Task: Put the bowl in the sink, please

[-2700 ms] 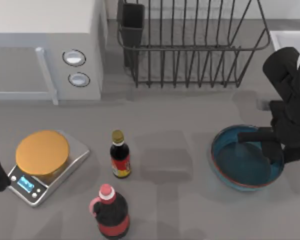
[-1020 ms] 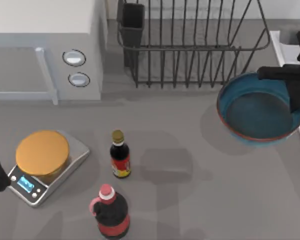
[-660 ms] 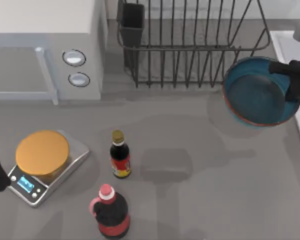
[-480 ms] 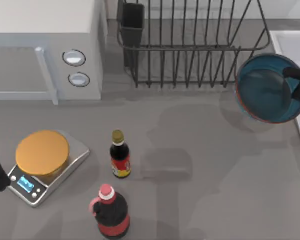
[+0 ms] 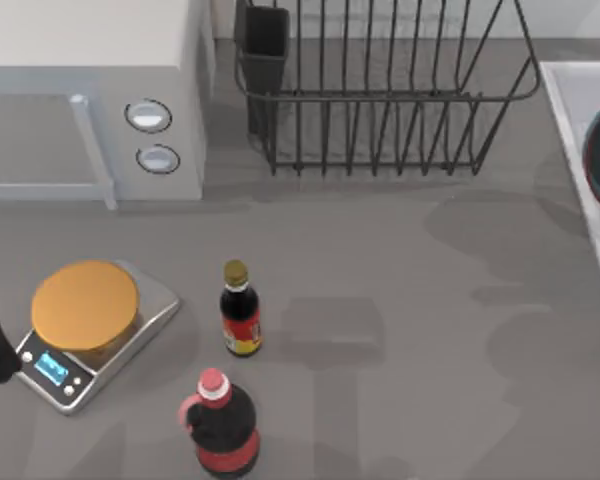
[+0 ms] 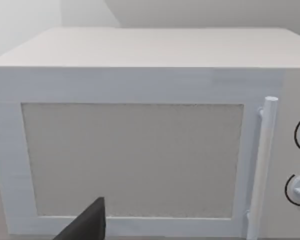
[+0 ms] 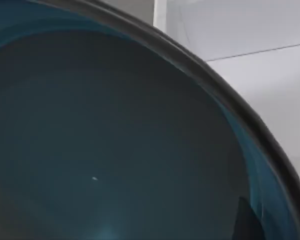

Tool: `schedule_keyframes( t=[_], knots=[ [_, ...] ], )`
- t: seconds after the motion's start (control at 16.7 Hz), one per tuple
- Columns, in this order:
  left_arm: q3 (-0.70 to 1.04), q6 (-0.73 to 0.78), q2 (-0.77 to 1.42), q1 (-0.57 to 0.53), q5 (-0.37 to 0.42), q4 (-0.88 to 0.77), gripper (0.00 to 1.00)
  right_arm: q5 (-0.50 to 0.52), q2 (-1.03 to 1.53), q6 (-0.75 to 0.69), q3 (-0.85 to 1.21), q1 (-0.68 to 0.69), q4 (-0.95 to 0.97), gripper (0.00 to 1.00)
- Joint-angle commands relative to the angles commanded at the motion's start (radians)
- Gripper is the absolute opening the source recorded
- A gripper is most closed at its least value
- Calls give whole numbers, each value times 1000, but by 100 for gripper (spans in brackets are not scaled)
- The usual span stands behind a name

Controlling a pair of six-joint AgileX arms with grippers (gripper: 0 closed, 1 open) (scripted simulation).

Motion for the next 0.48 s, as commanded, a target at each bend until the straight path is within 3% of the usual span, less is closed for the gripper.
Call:
schedule_keyframes(
  t=[0.24,0.48],
  knots=[
    [0,0,0,0,0,0,100,-45,-82,-46,-95,-130,332,0],
    [0,0,0,0,0,0,100,-67,-153,-69,-117,-215,503,0]
  ],
)
